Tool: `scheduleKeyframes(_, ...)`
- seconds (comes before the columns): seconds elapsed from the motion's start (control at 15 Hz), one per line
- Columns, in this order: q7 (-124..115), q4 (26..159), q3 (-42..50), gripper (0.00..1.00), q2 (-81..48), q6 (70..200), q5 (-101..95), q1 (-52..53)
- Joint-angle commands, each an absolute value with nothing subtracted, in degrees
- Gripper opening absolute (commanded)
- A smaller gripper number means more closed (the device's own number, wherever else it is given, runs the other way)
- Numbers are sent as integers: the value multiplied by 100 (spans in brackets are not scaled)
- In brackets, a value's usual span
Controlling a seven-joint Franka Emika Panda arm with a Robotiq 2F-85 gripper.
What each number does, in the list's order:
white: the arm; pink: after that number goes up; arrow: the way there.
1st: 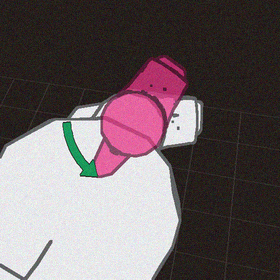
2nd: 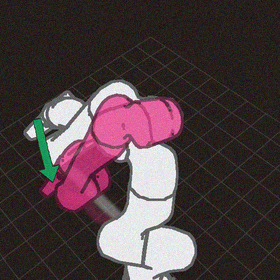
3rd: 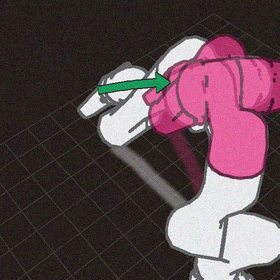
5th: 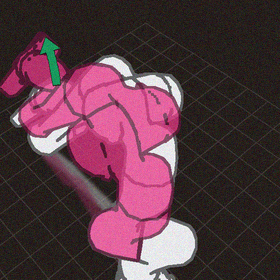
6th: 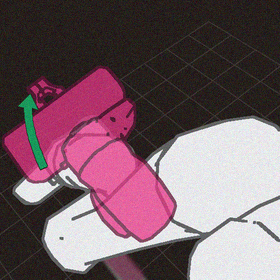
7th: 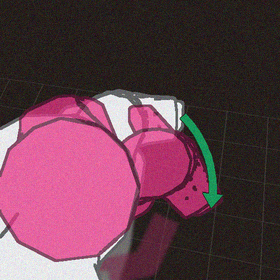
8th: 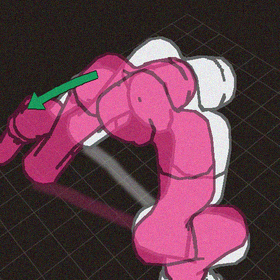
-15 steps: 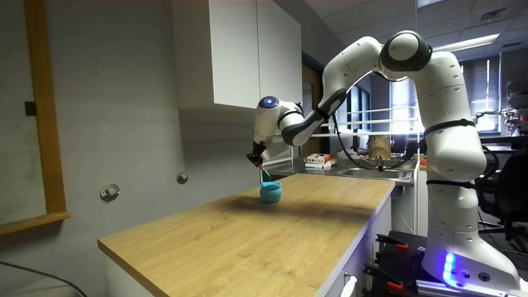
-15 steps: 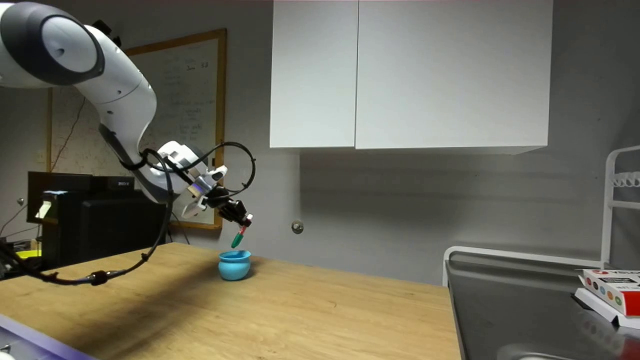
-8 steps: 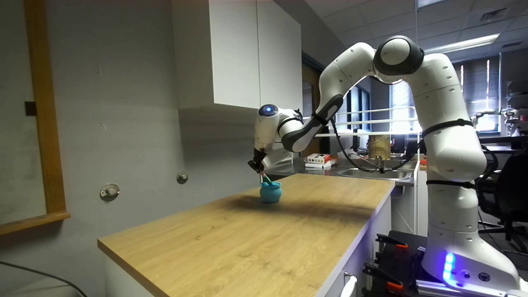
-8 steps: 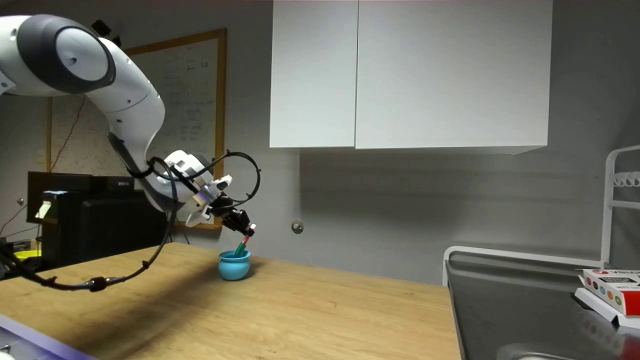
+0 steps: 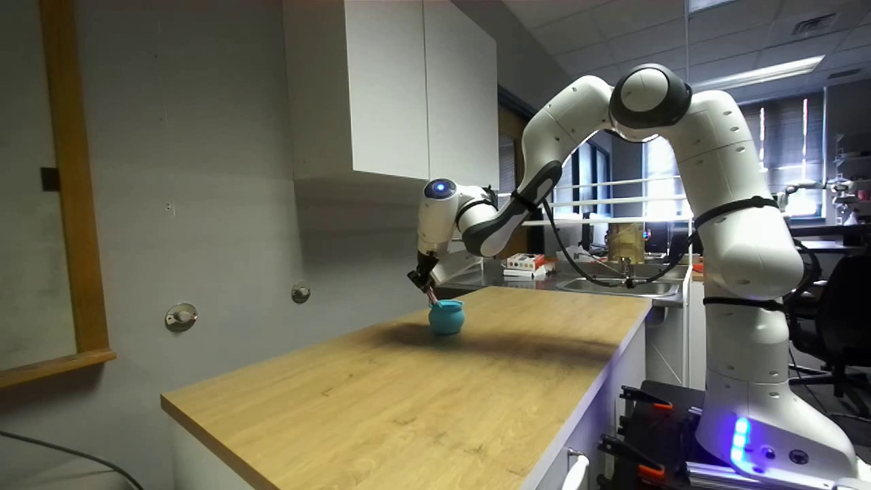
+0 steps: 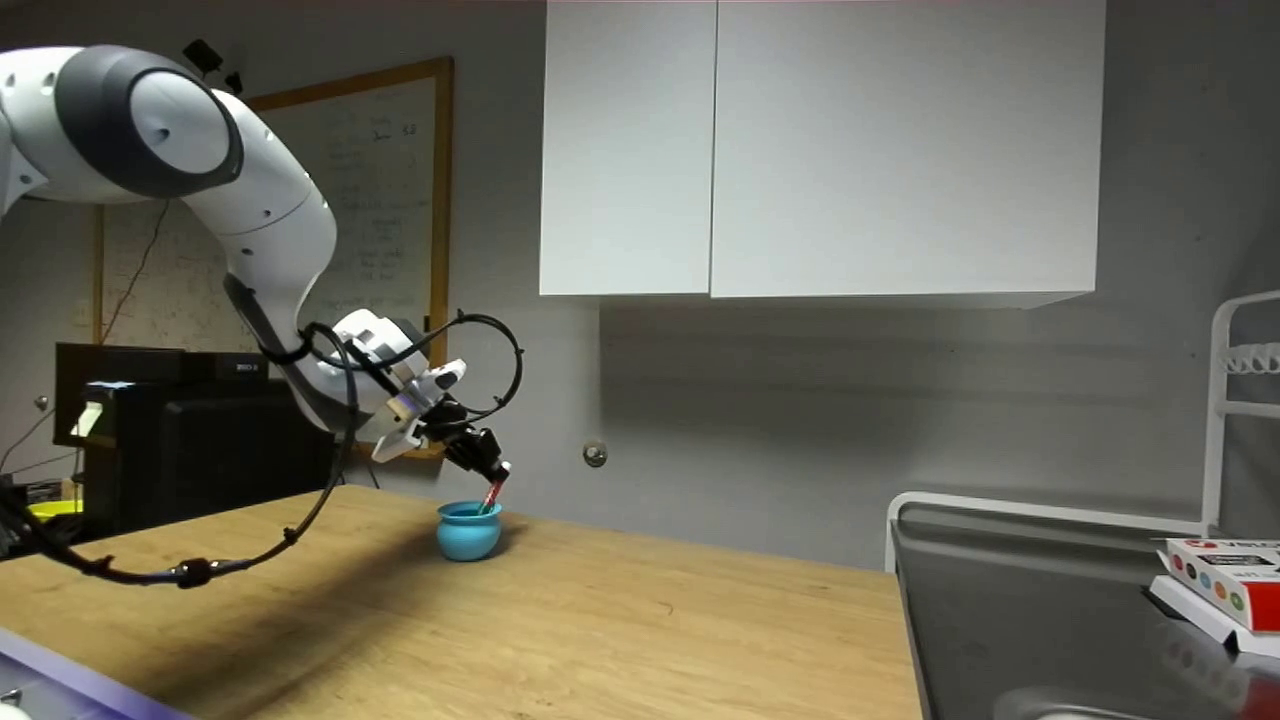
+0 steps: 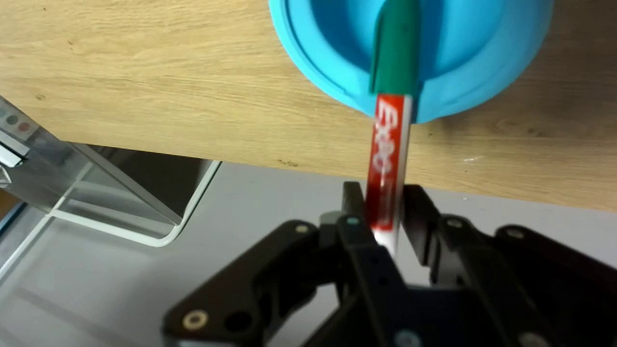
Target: Put the pen in the blue bowl
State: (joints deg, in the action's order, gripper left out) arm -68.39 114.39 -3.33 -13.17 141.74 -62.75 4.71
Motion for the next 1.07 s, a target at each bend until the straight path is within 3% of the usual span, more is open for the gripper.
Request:
scheduleKeyframes(0.0,-6999,11319,-246,61,-1429,14202,-6375,569)
scheduleKeyframes(0.33,-6926,11377,-263,97,-1387,14184,-6306,575)
scheduleKeyframes(0.4,-6821,11424,-287,100,-1346,14175,-6210,566)
scheduleKeyframes(1.0,-4168,12335,-542,100,-367,14273,-3896,620)
